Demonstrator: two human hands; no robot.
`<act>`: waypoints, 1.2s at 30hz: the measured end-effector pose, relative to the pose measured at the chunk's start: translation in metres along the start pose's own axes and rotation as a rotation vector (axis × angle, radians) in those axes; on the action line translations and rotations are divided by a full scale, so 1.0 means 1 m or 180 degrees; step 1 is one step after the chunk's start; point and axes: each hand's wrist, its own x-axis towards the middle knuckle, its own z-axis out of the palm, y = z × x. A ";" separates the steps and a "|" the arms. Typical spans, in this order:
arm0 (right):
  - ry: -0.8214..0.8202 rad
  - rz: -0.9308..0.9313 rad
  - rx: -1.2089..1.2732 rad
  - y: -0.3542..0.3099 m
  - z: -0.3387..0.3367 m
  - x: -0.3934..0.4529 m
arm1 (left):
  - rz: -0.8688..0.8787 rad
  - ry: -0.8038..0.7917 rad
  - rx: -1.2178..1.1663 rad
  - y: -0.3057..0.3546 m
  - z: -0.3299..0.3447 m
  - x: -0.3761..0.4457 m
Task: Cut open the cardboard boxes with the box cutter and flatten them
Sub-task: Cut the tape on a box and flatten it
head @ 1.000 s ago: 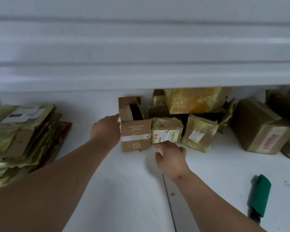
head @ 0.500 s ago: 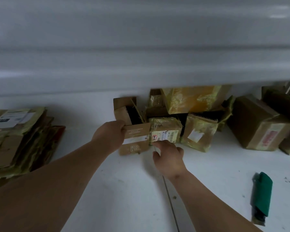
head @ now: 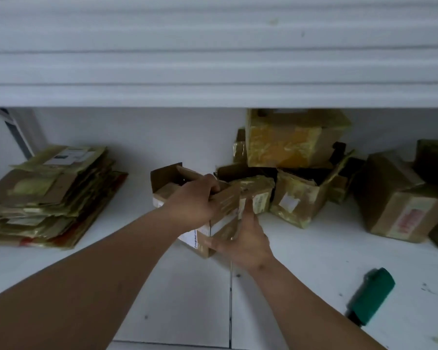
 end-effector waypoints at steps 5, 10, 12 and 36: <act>-0.0097 -0.0077 0.0708 0.008 -0.004 -0.029 | 0.0182 -0.0070 -0.0174 0.024 0.011 -0.031; -0.0127 0.0125 0.1106 0.011 -0.018 -0.049 | -0.0089 0.0326 -0.1053 0.039 0.005 -0.052; -0.0120 0.0260 0.1350 0.011 -0.021 -0.055 | -0.0122 0.0706 -0.1071 0.041 -0.004 -0.058; 0.0014 0.1655 0.1728 0.024 -0.062 -0.099 | 0.0371 -0.1234 0.0383 0.021 0.021 -0.097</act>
